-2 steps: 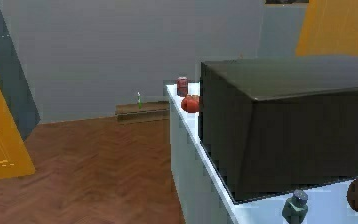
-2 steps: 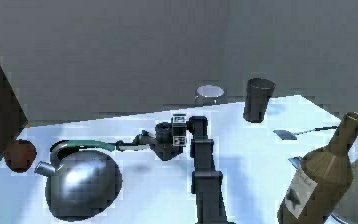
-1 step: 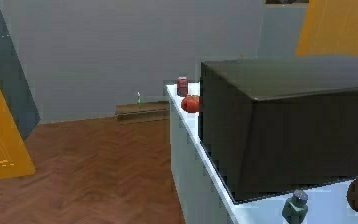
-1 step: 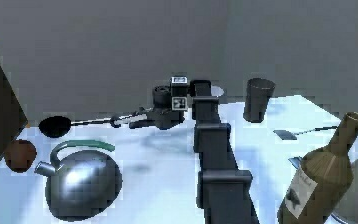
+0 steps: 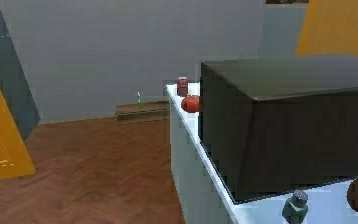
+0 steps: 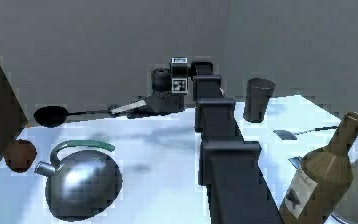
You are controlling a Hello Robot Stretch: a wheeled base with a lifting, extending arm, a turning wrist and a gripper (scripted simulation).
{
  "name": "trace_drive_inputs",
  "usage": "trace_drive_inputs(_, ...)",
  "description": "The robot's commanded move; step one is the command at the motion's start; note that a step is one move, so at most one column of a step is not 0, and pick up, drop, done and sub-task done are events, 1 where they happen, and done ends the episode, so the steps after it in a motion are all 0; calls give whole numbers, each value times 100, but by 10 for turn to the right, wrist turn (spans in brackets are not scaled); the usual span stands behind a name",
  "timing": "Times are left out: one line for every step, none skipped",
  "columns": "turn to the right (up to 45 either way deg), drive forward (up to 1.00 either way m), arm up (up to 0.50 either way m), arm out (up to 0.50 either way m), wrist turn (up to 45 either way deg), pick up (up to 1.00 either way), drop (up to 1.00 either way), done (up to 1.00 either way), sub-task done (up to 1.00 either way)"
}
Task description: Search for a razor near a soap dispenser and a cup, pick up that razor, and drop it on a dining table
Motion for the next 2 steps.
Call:
trace_drive_inputs(0,0,0,0,-450,0,0,0,0)
trace_drive_inputs(0,0,0,0,-450,0,0,0,0)
